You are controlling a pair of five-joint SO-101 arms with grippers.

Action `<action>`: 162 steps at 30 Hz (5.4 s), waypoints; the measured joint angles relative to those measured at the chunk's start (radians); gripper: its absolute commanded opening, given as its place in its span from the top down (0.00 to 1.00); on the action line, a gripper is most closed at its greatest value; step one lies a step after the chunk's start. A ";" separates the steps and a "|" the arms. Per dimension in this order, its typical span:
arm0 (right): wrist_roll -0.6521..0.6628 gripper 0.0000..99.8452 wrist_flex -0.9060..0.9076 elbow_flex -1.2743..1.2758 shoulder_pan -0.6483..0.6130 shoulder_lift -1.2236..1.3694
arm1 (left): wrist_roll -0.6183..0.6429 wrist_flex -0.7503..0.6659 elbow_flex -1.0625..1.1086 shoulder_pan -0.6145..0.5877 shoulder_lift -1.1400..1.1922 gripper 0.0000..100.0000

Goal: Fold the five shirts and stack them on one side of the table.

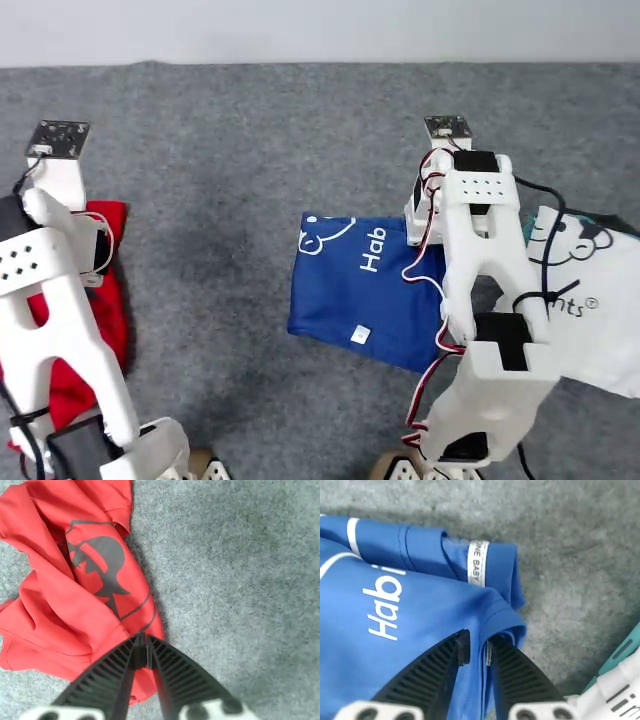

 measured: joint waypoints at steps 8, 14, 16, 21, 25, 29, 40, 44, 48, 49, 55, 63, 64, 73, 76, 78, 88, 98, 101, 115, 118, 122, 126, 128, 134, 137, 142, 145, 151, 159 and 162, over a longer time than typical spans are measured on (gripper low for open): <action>0.000 0.94 -0.012 0.000 0.003 0.018 | 0.000 0.000 0.000 0.000 0.000 1.00; 0.000 0.99 -0.040 -0.003 0.003 0.118 | 0.000 0.000 0.000 0.000 0.000 1.00; 0.006 0.99 -0.040 -0.028 0.005 0.132 | 0.000 0.000 0.000 0.000 0.000 1.00; 0.048 0.99 -0.021 -0.117 0.002 0.132 | 0.000 0.000 0.000 0.000 0.000 1.00; 0.089 0.99 -0.017 -0.184 0.002 0.132 | 0.000 0.000 0.000 0.000 0.000 1.00; 0.126 0.99 -0.020 -0.227 0.000 0.132 | 0.000 0.000 0.000 0.000 0.000 1.00; 0.163 0.88 -0.097 -0.238 0.041 0.206 | 0.000 0.000 0.000 0.000 0.000 1.00; 0.163 0.78 -0.037 -0.278 0.041 0.207 | 0.000 0.000 0.000 0.000 0.000 1.00; 0.163 0.78 0.075 -0.381 0.026 0.186 | 0.000 0.000 0.000 0.000 0.000 1.00; 0.163 0.78 0.103 -0.405 0.014 0.173 | 0.000 0.000 0.000 0.000 0.000 1.00; 0.163 0.93 0.265 -0.473 -0.124 0.112 | 0.000 0.000 0.000 0.000 0.000 1.00; 0.164 0.89 0.259 -0.473 -0.124 0.161 | 0.000 0.000 0.000 0.000 0.000 1.00; 0.164 0.87 0.256 -0.473 -0.109 0.170 | 0.000 0.000 0.000 0.000 0.000 1.00; 0.164 0.79 0.203 -0.519 0.025 0.238 | 0.000 0.000 0.049 0.000 -0.003 1.00; 0.164 0.79 0.233 -0.519 0.031 0.269 | 0.000 0.000 0.049 0.000 -0.003 1.00; 0.164 0.79 0.267 -0.529 0.023 0.269 | 0.000 0.000 0.049 0.000 -0.003 1.00; 0.164 0.80 0.315 -0.542 -0.074 0.221 | 0.000 0.000 0.049 0.000 -0.003 1.00; 0.238 0.98 0.267 -0.542 -0.043 0.264 | 0.000 0.000 0.049 0.000 -0.003 1.00; 0.241 0.98 0.267 -0.542 -0.040 0.236 | 0.000 0.000 0.049 0.000 -0.003 1.00; 0.250 0.91 0.287 -0.542 -0.031 0.126 | 0.000 0.000 0.049 0.000 -0.003 1.00; 0.250 0.99 0.258 -0.542 -0.034 0.153 | 0.000 0.000 0.049 0.000 -0.003 1.00; 0.250 0.99 0.232 -0.542 -0.057 0.235 | 0.000 0.000 0.049 0.000 -0.003 1.00; 0.250 0.99 0.204 -0.542 -0.055 0.262 | 0.000 0.000 0.049 0.000 -0.003 1.00; 0.250 0.99 0.176 -0.542 -0.049 0.290 | 0.000 0.000 0.049 0.000 -0.003 1.00; 0.299 0.99 0.087 -0.542 0.043 0.422 | 0.000 0.000 0.049 0.000 -0.003 1.00; 0.328 0.99 0.032 -0.542 0.069 0.457 | 0.000 0.000 0.049 0.000 -0.003 1.00; 0.334 0.99 0.015 -0.566 0.055 0.459 | 0.000 0.000 0.049 0.000 -0.003 1.00; 0.334 0.99 0.101 -0.612 0.018 0.440 | 0.000 0.000 0.049 0.000 -0.003 1.00; 0.338 0.99 0.322 -0.667 -0.048 0.330 | 0.000 0.000 0.049 0.000 -0.003 1.00; 0.325 0.99 0.396 -0.459 -0.034 0.158 | 0.000 0.000 0.049 0.000 -0.003 1.00; 0.347 0.99 0.396 -0.278 -0.028 0.103 | 0.000 0.000 0.049 0.000 -0.003 1.00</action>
